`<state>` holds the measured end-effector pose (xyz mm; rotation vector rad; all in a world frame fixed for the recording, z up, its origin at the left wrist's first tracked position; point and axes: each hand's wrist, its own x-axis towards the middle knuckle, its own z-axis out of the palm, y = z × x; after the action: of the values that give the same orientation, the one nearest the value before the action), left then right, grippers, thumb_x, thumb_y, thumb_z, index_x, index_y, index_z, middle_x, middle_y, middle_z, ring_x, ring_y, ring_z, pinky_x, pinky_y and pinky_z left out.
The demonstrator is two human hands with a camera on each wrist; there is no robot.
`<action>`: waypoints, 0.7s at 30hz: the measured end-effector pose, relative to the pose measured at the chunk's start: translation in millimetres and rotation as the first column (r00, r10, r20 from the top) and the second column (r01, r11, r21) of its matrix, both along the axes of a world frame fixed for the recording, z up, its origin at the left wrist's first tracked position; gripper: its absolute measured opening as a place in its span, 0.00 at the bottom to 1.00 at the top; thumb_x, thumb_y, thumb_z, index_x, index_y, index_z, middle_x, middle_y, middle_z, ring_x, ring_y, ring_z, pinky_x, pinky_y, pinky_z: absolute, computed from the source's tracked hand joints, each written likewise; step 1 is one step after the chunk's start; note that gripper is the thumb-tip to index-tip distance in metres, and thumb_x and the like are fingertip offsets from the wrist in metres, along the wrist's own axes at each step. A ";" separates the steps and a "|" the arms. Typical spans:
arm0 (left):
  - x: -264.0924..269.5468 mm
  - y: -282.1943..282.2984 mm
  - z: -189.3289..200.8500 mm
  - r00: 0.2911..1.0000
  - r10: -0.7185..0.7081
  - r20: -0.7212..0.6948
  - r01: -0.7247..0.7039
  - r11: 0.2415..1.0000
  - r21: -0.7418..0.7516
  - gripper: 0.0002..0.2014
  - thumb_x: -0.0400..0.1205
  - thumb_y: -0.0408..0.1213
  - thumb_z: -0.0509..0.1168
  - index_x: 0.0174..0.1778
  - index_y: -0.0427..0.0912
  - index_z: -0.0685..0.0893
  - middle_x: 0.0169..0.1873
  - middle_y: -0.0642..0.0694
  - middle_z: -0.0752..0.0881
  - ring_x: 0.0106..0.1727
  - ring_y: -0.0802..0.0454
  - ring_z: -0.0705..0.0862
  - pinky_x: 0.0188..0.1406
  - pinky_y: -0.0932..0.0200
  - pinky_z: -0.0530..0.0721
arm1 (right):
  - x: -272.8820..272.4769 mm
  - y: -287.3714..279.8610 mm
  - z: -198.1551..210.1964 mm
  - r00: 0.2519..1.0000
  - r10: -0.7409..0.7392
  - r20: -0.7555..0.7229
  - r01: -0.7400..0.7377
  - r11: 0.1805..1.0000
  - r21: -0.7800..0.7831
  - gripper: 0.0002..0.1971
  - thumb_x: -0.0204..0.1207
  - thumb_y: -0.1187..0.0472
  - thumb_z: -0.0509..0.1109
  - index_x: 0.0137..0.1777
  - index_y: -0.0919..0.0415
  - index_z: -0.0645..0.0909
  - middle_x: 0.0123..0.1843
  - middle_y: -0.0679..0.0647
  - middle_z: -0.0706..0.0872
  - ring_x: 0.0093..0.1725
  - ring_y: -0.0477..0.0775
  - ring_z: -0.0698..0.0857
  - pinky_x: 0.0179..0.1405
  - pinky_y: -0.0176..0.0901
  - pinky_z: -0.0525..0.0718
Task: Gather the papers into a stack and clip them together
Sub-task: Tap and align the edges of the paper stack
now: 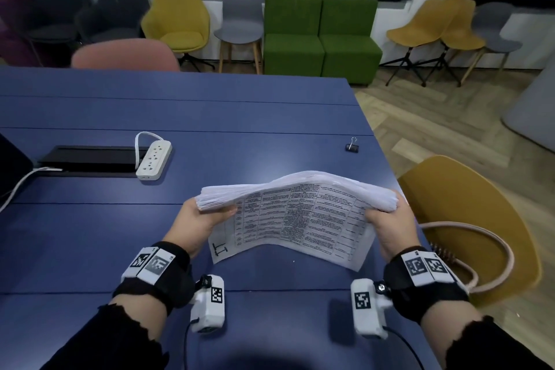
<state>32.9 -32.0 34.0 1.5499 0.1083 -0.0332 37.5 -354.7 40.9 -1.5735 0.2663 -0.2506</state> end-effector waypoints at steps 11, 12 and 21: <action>4.2 -2.6 -1.4 0.997 0.008 -0.083 -0.013 0.999 -0.051 0.17 0.74 0.17 0.70 0.54 0.39 0.86 0.53 0.39 0.90 0.58 0.43 0.87 0.64 0.48 0.83 | 9.5 0.4 -15.2 0.994 -0.059 -0.095 0.058 0.998 -0.010 0.19 0.61 0.87 0.60 0.50 0.76 0.81 0.36 0.58 0.84 0.37 0.55 0.83 0.29 0.36 0.83; 4.4 -3.4 0.4 0.997 0.018 -0.071 -0.020 0.999 -0.041 0.17 0.76 0.16 0.68 0.53 0.41 0.86 0.51 0.43 0.91 0.58 0.44 0.87 0.61 0.52 0.85 | 9.8 0.2 -13.4 0.994 -0.069 -0.090 0.068 0.998 -0.012 0.18 0.62 0.87 0.60 0.48 0.75 0.81 0.36 0.58 0.84 0.37 0.55 0.84 0.31 0.38 0.83; -0.1 7.9 36.5 0.969 0.080 0.234 -0.178 0.881 0.439 0.21 0.70 0.29 0.78 0.51 0.53 0.80 0.48 0.55 0.87 0.54 0.51 0.86 0.59 0.55 0.83 | -8.3 -0.4 -20.1 0.997 -0.065 -0.048 0.065 0.998 -0.001 0.22 0.63 0.88 0.60 0.46 0.63 0.82 0.39 0.56 0.84 0.36 0.49 0.81 0.30 0.29 0.82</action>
<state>32.8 -24.1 70.5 2.0060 0.0539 0.2819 29.2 -355.1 20.8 -1.5735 0.3552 -0.2634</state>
